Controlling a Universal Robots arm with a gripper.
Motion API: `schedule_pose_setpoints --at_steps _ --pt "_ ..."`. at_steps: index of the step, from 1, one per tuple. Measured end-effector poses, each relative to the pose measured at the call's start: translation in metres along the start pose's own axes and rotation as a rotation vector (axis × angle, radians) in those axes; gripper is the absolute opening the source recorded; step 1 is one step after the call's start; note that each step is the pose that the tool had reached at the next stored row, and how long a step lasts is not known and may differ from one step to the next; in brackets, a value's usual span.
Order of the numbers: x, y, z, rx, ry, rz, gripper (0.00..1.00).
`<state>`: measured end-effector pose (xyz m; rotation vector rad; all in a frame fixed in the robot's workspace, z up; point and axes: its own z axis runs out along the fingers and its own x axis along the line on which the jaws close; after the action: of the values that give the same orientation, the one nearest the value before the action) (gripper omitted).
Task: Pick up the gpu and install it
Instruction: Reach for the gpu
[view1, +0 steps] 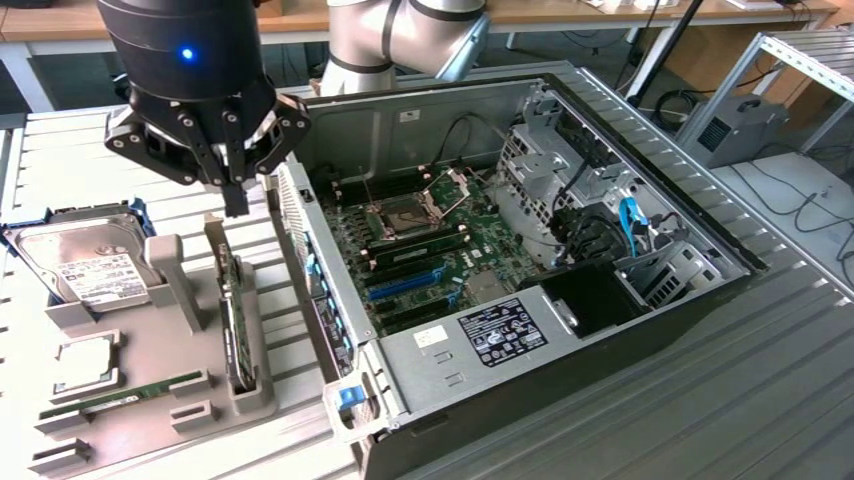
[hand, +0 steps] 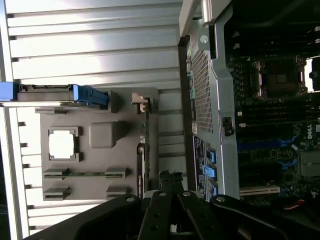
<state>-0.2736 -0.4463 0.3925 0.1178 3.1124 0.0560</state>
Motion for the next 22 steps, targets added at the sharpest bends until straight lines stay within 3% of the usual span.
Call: schedule_pose_setpoints --at_steps 22 --pt "-0.0008 -0.0103 -0.0003 0.0006 0.0 0.0 0.11"
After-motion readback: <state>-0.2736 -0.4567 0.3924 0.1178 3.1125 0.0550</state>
